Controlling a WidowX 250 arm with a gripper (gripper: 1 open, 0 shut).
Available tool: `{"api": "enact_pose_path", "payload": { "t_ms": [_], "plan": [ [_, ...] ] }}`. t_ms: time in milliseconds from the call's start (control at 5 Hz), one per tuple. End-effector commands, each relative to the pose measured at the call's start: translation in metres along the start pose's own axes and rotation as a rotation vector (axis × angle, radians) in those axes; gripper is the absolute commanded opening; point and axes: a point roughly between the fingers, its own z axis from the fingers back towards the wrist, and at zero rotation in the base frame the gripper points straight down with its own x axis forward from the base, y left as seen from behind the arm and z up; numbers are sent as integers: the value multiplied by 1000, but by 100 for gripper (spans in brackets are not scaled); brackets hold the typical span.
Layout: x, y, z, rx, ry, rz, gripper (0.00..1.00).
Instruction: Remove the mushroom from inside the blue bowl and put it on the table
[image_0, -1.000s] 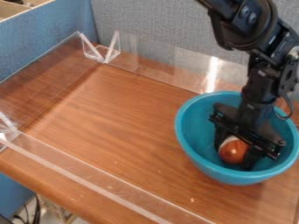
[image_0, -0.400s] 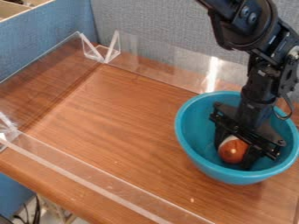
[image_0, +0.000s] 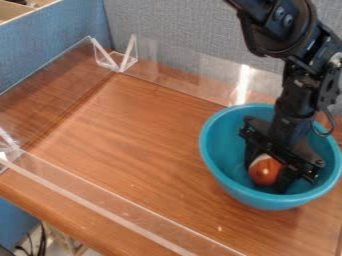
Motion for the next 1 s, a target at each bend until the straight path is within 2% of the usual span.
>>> {"api": "enact_pose_path", "payload": {
  "t_ms": [0,800],
  "plan": [
    [-4,20,4,16,5,24,0],
    [-8,19,32,3,-41,-10,0]
  ]
}}
